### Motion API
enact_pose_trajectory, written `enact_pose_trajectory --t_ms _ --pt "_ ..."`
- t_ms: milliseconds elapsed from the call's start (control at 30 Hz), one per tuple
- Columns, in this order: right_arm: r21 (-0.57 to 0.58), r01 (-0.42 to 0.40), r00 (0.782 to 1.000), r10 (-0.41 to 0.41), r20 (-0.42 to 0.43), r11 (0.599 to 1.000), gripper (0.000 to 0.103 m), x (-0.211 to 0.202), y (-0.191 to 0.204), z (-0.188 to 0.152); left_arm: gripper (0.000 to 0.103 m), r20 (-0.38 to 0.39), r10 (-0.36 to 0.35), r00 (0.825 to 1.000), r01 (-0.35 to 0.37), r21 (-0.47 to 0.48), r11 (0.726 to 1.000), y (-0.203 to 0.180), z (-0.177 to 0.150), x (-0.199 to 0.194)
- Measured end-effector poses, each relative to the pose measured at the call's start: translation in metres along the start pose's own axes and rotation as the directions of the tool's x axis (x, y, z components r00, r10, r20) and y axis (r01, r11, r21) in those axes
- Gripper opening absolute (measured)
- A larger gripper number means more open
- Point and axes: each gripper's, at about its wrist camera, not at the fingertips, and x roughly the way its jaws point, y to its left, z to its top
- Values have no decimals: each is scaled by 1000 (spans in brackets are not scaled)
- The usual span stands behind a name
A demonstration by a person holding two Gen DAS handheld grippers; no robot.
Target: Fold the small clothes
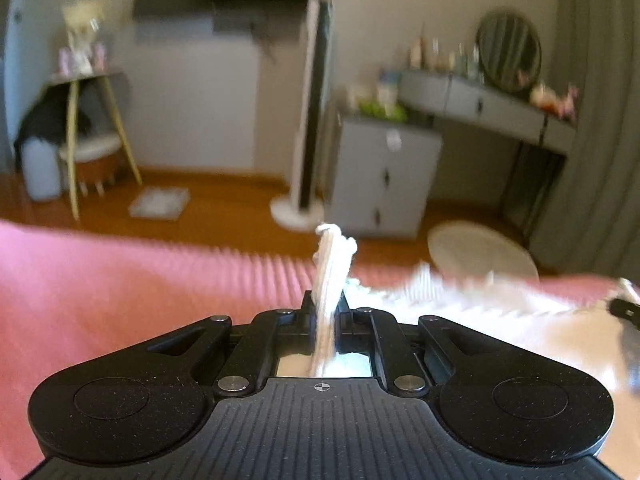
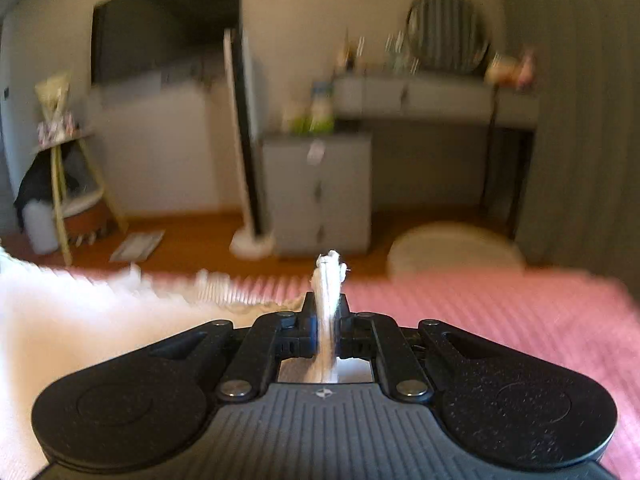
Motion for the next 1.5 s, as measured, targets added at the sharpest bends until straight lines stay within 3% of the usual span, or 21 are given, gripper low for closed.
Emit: enact_pose_trajectory --t_ms 67,133,200,233,367,467,533,733,833,1000,1100,1200,1233,1300,1367,1500 --pt "36 -35 997 37 -74 999 25 9 -6 -6 10 -91 -44 995 44 -3 999 0 -13 16" --pt "97 -89 993 96 -70 991 33 7 -16 -11 12 -121 -58 991 60 9 998 1 -23 21" --pt "115 -92 992 101 -75 989 34 8 -22 -12 15 -142 -64 988 65 7 998 5 -28 25" --pt "107 -91 992 100 -81 990 32 10 -22 -13 15 -149 -64 987 64 -4 998 8 -29 26" --pt "11 -51 996 51 -75 999 7 6 -9 -14 9 -146 -55 988 54 -12 998 9 -22 27" --pt "-20 -20 1000 20 -12 1000 6 -7 -3 -1 8 -77 5 997 -1 51 999 2 -9 15" --pt "-44 1 999 2 53 999 6 -15 1 11 8 -31 9 999 -8 40 999 3 3 8" --pt "-107 106 982 -87 168 989 6 -6 14 41 8 96 61 994 -65 43 997 -2 37 6" --pt "-130 138 981 -117 158 982 6 12 20 45 9 103 96 990 -102 53 993 -6 42 22" --pt "-135 156 983 -140 121 978 7 42 22 31 9 55 170 984 -172 37 984 -9 21 54" --pt "-96 195 979 -187 85 976 11 44 14 28 15 -1 232 973 -232 30 972 -5 10 65" --pt "-12 189 975 -186 117 982 16 10 0 29 23 9 219 976 -218 -68 974 14 7 44" --pt "36 152 980 -155 124 988 19 -9 -4 26 26 10 199 980 -197 -104 975 21 6 34" --pt "139 67 989 -84 125 988 27 -43 -12 10 43 5 143 990 -140 -168 976 32 -3 13" --pt "255 -11 992 -21 122 967 39 -77 -17 -17 44 -12 79 997 -80 -216 973 40 -20 -10" --pt "402 -30 997 1 72 915 42 -113 -17 -72 50 -64 40 997 -54 -243 969 43 -65 -50"
